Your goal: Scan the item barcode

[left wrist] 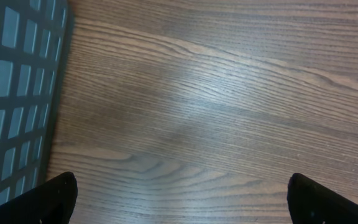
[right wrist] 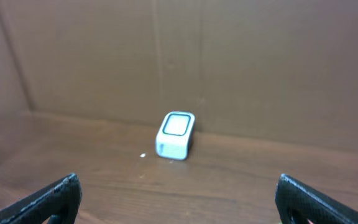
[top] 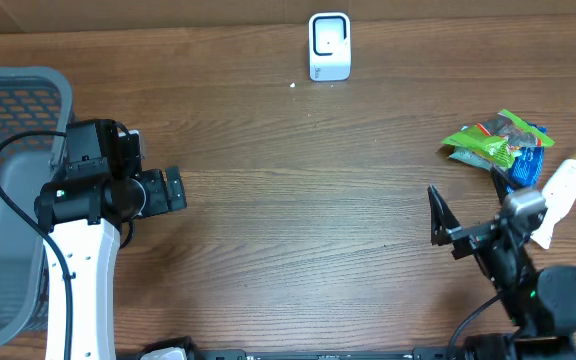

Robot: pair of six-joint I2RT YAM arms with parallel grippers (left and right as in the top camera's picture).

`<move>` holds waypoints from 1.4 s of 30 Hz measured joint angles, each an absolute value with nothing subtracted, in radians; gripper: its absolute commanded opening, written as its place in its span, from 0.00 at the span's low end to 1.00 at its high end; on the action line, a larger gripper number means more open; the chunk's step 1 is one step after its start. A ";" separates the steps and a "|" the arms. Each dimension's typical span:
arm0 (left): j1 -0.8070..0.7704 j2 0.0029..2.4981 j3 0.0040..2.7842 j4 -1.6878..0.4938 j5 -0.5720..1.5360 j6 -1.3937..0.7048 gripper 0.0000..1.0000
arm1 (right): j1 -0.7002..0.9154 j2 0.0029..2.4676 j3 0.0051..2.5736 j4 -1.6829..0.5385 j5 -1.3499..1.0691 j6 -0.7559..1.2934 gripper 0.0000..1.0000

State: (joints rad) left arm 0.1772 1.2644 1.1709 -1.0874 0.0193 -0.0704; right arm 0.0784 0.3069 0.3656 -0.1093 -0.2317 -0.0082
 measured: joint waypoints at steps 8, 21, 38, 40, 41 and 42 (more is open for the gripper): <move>0.177 1.264 1.171 -1.087 0.019 -0.070 1.00 | 0.080 0.102 0.130 -0.036 -0.149 -0.004 1.00; 0.177 1.264 1.171 -1.087 0.019 -0.070 1.00 | 0.080 0.015 0.018 -0.073 -0.100 -0.004 1.00; 0.177 1.264 1.171 -1.087 0.019 -0.070 1.00 | 0.079 0.015 0.018 -0.080 -0.096 -0.004 1.00; 0.177 1.264 1.171 -1.087 0.019 -0.070 1.00 | 0.079 0.015 0.018 -0.079 -0.095 -0.004 1.00; 0.177 1.264 1.171 -1.087 0.020 -0.070 0.99 | 0.079 0.015 0.018 -0.080 -0.096 -0.004 1.00; 0.177 1.264 1.171 -1.087 0.019 -0.070 1.00 | 0.079 0.015 0.018 -0.080 -0.095 -0.004 1.00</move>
